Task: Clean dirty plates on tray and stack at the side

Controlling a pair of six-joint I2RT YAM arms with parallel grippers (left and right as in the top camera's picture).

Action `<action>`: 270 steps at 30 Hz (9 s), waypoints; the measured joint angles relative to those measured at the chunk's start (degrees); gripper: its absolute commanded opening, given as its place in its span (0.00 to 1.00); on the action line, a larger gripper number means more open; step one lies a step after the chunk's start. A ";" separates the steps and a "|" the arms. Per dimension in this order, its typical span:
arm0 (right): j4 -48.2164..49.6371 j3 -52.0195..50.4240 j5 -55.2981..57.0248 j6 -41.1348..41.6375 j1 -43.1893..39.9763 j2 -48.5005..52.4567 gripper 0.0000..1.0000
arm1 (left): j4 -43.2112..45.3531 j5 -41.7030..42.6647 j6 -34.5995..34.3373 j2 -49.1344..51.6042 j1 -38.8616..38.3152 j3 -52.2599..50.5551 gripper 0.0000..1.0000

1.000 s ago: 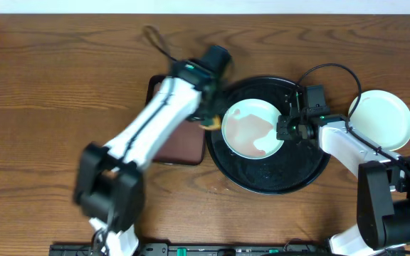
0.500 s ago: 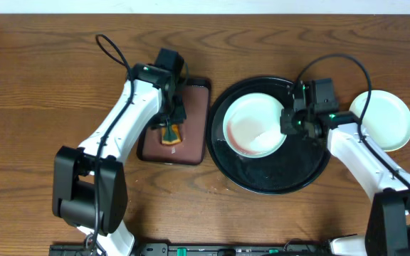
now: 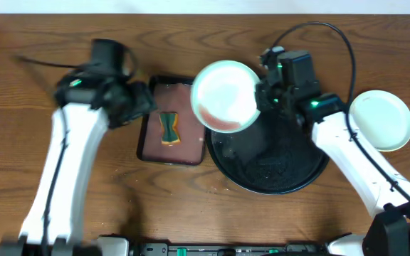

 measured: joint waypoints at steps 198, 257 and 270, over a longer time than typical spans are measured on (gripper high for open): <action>-13.73 0.90 -6.38 7.26 -17.99 -10.73 0.99 | -2.25 1.27 0.39 -21.73 2.60 0.35 0.85; -13.88 0.92 -6.01 7.26 -17.99 -10.73 0.99 | 66.23 -5.46 18.84 -83.78 -0.07 -82.62 0.85; -13.86 0.92 -6.01 7.26 -17.99 -10.73 0.99 | 60.78 -5.68 18.86 -83.73 -0.07 -82.42 0.85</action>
